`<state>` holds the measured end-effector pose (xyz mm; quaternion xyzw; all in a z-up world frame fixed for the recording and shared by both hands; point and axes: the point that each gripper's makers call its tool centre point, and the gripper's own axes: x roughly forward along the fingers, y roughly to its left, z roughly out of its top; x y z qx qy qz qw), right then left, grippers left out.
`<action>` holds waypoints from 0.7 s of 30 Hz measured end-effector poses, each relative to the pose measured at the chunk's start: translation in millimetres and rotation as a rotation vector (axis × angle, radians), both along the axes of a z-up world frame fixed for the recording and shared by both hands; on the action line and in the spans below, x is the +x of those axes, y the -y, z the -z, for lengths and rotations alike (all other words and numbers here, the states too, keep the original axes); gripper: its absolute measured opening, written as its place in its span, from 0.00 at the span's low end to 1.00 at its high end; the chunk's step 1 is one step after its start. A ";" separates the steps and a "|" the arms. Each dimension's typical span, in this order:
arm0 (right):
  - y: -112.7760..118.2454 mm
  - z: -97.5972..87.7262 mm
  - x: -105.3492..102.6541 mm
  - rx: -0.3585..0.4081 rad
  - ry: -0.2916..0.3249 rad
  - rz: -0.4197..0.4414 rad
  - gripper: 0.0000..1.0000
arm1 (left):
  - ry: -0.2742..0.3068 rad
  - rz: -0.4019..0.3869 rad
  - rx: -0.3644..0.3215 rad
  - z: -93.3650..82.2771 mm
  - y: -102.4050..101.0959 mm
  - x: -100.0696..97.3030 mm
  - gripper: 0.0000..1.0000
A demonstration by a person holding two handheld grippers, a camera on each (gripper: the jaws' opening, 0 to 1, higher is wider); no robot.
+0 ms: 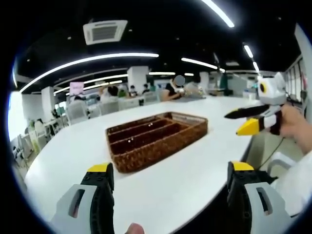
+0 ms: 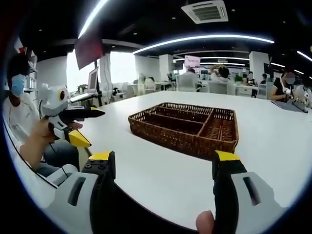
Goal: Arrange the knives, forks, and spoons in their matching storage slots by inserting each utensil handle-first until every utensil is classified and aligned in the correct compartment
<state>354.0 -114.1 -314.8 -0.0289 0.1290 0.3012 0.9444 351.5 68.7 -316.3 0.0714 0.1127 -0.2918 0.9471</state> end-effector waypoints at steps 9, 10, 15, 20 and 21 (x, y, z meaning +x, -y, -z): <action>1.9 -3.5 1.1 0.007 0.005 0.007 0.84 | 0.011 -0.008 0.001 -4.9 -2.0 1.4 0.97; 2.4 -3.5 1.3 0.011 0.005 0.009 0.84 | 0.010 -0.009 0.004 -4.3 -1.6 1.8 0.97; 4.2 -3.4 2.4 0.019 0.005 0.011 0.84 | -0.001 -0.003 0.013 1.5 2.7 2.7 0.97; 6.0 -3.4 2.7 0.010 0.010 0.022 0.84 | -0.006 0.000 0.016 2.1 3.1 1.9 0.97; 5.9 -3.2 2.5 0.009 0.010 0.022 0.84 | -0.007 0.001 0.016 1.9 3.1 1.5 0.97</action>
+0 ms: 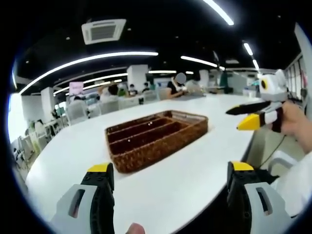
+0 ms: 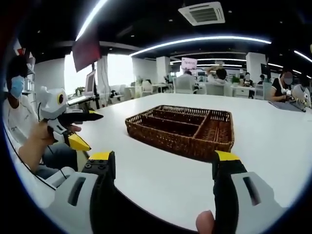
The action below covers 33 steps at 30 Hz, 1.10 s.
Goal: Arrange the knives, forks, and spoons in their matching storage slots by inserting each utensil handle-first until every utensil is classified and aligned in the correct compartment
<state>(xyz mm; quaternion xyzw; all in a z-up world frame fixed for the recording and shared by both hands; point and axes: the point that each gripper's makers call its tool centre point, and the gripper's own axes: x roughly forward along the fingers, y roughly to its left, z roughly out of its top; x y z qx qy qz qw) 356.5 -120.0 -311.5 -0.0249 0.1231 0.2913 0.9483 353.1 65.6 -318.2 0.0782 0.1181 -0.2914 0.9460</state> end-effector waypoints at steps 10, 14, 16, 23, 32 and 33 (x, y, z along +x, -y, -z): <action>3.3 -2.8 2.0 -0.034 0.006 0.030 0.85 | 0.009 0.009 0.011 -5.5 5.2 -0.2 0.96; 3.0 -3.0 3.1 -0.035 0.003 0.036 0.85 | 0.002 0.004 0.018 -4.6 5.7 -0.2 0.96; 2.2 -1.3 2.4 -0.043 -0.001 0.035 0.85 | -0.003 -0.004 0.025 -3.4 3.8 0.9 0.96; 0.8 0.8 1.4 -0.036 -0.011 0.038 0.85 | -0.011 -0.011 0.023 -2.0 3.9 1.6 0.96; 0.2 1.5 0.6 -0.034 -0.016 0.036 0.84 | -0.012 -0.011 0.029 -0.8 4.1 2.1 0.96; 0.0 1.4 0.4 -0.034 -0.015 0.035 0.84 | -0.011 -0.012 0.027 -1.2 3.9 2.1 0.96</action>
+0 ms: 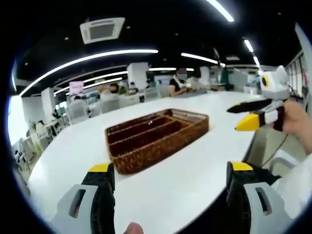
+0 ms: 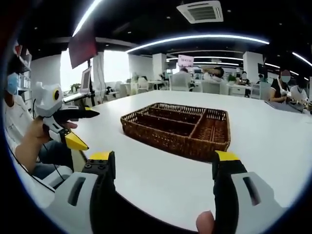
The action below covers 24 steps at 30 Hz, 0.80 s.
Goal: Arrange the knives, forks, and spoons in their matching storage slots by inserting each utensil handle-first until every utensil is classified and aligned in the correct compartment
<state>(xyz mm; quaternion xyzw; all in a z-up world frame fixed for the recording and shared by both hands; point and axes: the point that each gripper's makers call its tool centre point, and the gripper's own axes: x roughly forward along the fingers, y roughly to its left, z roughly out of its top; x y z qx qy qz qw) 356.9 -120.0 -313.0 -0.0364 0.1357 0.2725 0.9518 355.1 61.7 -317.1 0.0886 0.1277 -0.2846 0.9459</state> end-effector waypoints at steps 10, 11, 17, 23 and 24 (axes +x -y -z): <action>1.9 0.7 0.2 0.001 -0.001 0.001 0.84 | -0.003 0.001 0.001 2.1 0.1 -0.3 0.95; 2.0 0.7 0.4 0.001 -0.001 0.002 0.84 | -0.003 0.001 0.001 2.4 0.0 -0.3 0.95; 3.6 2.4 1.4 0.003 0.001 -0.001 0.84 | -0.009 -0.001 0.002 6.5 0.0 -0.5 0.95; 5.4 7.9 2.6 0.006 -0.008 -0.002 0.84 | -0.011 -0.008 -0.008 11.0 -1.5 0.4 0.91; 5.8 8.0 2.6 0.010 -0.008 0.000 0.84 | -0.011 -0.009 -0.012 11.3 -1.5 0.4 0.91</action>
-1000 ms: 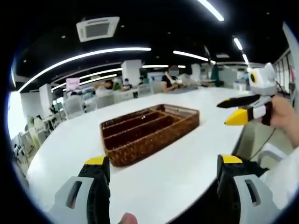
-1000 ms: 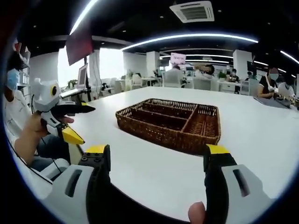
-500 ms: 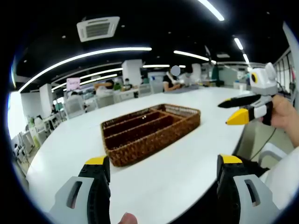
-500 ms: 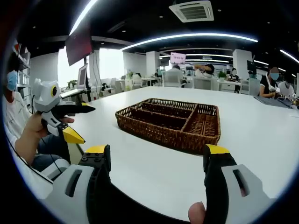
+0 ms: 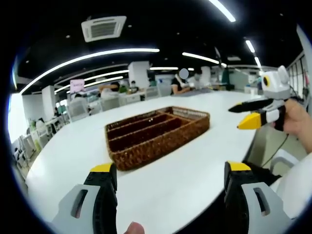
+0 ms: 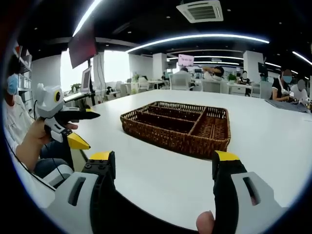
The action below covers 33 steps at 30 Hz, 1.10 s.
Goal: Arrange the knives, forks, and spoons in their matching storage slots by inserting each utensil handle-first until every utensil is classified and aligned in the correct compartment
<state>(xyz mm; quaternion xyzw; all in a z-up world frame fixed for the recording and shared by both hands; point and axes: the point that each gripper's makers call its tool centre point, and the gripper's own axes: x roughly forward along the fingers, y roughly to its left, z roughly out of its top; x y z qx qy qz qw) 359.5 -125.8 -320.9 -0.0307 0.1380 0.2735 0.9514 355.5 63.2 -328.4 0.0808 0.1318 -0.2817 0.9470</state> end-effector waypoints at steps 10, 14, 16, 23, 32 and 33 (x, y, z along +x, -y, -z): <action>-1.7 0.9 -0.4 0.002 0.005 -0.008 0.84 | -0.011 0.004 0.003 5.2 -0.1 1.0 0.90; -4.2 3.8 -0.6 0.005 0.002 -0.015 0.84 | -0.005 0.005 -0.008 4.3 0.4 0.7 0.89; -5.4 4.5 -1.4 0.005 0.001 -0.019 0.84 | -0.004 0.007 -0.010 4.7 1.2 0.6 0.89; -5.2 0.7 -1.0 0.014 0.015 -0.017 0.83 | 0.003 0.014 -0.018 3.7 2.9 0.3 0.87; -7.8 -1.8 -1.5 0.024 0.024 -0.021 0.84 | 0.014 0.018 -0.035 1.9 3.9 -2.6 0.86; -8.2 -1.6 -1.5 0.025 0.022 -0.020 0.84 | 0.014 0.019 -0.036 1.9 4.2 -2.8 0.86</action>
